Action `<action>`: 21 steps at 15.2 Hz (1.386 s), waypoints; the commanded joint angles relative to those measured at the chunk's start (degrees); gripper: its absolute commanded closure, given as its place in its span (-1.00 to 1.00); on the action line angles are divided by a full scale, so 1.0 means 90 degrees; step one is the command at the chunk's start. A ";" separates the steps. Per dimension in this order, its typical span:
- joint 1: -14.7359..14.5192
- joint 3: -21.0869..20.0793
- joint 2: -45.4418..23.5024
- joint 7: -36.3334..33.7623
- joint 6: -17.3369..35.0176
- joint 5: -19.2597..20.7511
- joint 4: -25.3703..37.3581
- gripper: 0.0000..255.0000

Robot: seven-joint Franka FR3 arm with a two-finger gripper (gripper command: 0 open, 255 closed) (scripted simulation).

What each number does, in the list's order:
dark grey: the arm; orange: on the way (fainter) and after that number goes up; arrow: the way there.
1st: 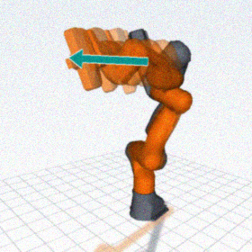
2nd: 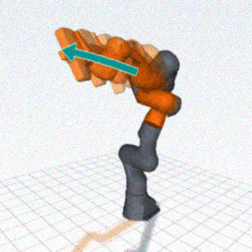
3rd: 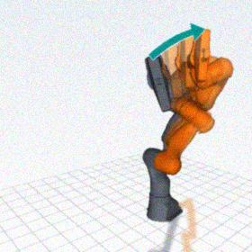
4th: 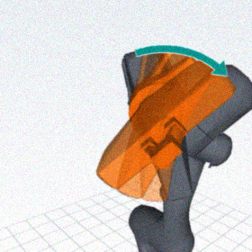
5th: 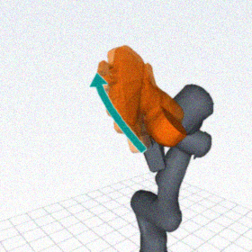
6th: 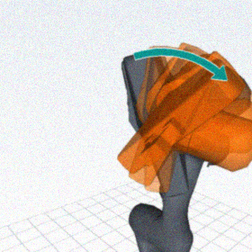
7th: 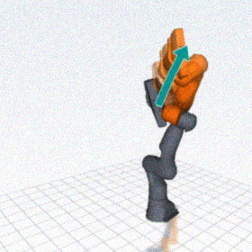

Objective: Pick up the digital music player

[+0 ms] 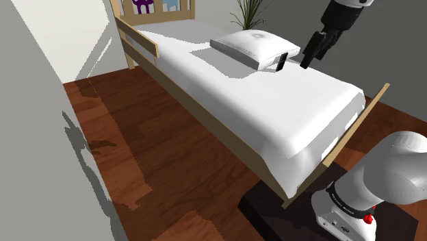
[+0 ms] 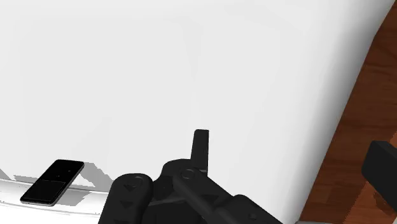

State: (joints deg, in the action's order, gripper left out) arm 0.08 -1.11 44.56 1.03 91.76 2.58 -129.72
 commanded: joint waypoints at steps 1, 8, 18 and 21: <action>0.0000 0.0000 0.0000 0.0000 0.0000 0.0000 0.0000 -1.00; 0.0289 0.0603 -0.1317 0.0372 0.0660 0.0238 0.0549 -1.00; 0.0608 0.1407 -0.3421 0.0957 0.1236 0.0172 0.1911 -1.00; 0.0713 0.1625 -0.4101 0.1159 0.1304 0.0041 0.2458 -1.00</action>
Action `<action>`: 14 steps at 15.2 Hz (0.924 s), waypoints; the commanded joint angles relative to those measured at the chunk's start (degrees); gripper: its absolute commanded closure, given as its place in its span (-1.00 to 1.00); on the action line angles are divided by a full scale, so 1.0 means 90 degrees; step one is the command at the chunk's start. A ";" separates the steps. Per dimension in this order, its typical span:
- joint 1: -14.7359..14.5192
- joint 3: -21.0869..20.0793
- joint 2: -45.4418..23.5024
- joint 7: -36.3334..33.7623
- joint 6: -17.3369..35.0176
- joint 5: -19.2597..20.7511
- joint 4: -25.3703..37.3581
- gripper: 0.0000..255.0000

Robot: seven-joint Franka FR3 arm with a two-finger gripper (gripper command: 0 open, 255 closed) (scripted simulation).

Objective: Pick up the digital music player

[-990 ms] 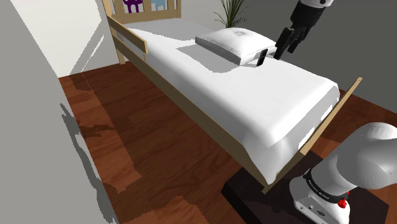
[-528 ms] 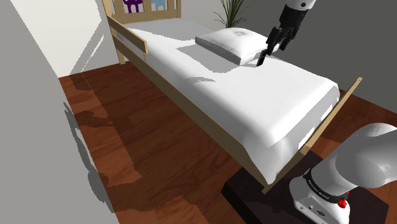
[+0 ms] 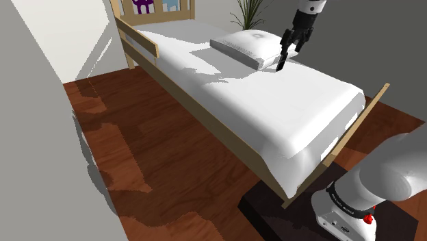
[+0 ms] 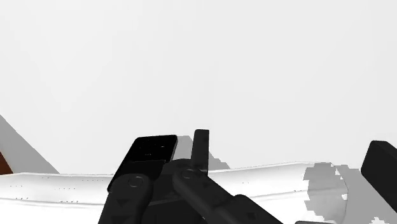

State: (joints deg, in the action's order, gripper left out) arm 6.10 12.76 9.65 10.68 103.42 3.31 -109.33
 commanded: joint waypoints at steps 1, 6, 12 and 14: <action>0.0086 0.0151 -0.0455 0.0157 0.0019 -0.0096 0.0390 -1.00; 0.0347 0.0441 -0.1669 0.0508 -0.0039 -0.0452 0.1516 -1.00; 0.0724 0.0597 -0.2893 0.0797 -0.0196 -0.0858 0.2735 -1.00; 0.0717 0.0593 -0.2890 0.0798 -0.0023 -0.0858 0.2559 -1.00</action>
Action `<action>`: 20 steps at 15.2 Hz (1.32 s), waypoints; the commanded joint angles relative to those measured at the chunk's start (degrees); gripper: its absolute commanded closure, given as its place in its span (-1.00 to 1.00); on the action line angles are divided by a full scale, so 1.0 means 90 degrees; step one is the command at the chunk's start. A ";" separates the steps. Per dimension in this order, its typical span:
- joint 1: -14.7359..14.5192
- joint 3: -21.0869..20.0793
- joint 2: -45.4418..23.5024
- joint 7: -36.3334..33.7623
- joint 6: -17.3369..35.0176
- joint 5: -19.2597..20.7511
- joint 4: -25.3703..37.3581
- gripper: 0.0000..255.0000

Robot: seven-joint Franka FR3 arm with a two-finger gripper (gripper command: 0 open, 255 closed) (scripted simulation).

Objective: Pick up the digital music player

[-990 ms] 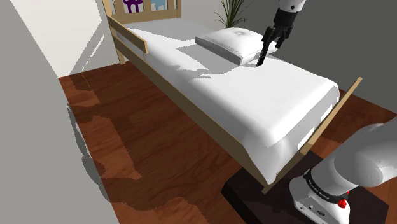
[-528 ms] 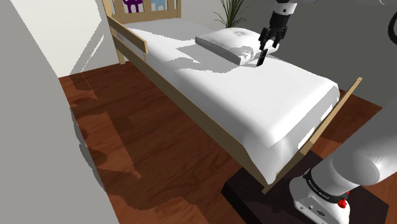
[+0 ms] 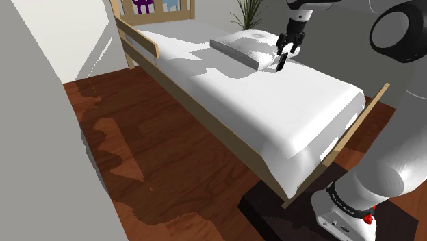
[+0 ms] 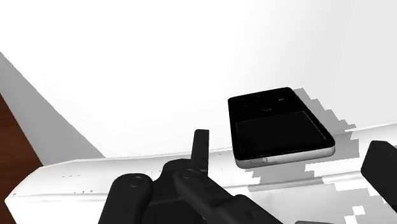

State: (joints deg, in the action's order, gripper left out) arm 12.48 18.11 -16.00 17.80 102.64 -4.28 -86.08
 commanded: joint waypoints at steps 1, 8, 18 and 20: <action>0.0004 -0.0003 -0.0041 0.0008 0.0149 -0.0016 -0.0110 -1.00; 0.0008 0.0006 -0.0068 0.0047 0.0459 -0.0032 -0.0395 1.00; -0.0007 0.0001 -0.0044 0.0012 0.0283 -0.0020 -0.0241 1.00; 0.0000 0.0005 -0.0041 0.0009 0.0113 -0.0017 -0.0074 1.00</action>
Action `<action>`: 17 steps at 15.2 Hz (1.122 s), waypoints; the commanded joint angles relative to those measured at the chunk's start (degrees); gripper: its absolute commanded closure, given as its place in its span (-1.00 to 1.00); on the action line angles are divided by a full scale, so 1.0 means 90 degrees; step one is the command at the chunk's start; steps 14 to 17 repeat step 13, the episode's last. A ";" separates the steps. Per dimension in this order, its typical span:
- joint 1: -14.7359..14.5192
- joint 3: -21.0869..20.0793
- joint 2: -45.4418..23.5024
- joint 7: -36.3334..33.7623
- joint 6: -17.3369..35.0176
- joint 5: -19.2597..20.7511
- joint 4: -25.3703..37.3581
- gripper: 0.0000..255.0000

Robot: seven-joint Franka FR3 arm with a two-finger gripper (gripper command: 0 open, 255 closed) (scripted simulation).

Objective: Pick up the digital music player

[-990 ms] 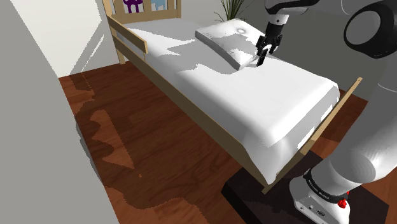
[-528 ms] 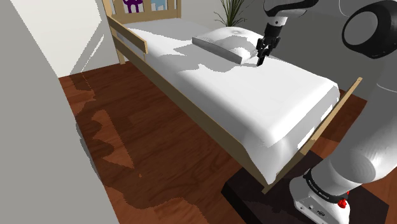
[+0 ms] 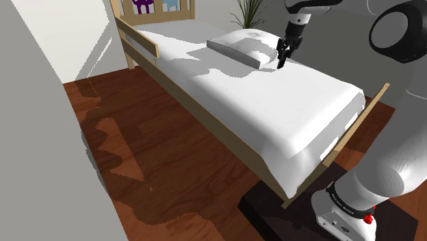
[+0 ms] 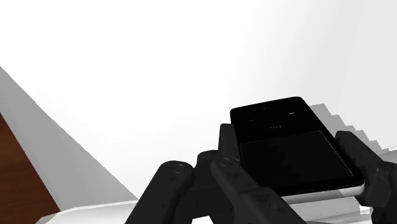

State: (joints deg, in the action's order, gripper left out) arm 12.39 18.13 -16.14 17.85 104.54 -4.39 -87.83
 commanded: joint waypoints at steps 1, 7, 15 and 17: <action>0.0014 0.0004 -0.0025 0.0002 -0.0183 -0.0005 0.0206 1.00; 0.0047 0.0014 -0.0062 0.0003 -0.0713 -0.0012 0.0773 1.00; 0.0081 0.0021 -0.0129 0.0008 -0.1100 -0.0032 0.1224 1.00; 0.0081 0.0021 -0.0129 0.0008 -0.1100 -0.0032 0.1224 1.00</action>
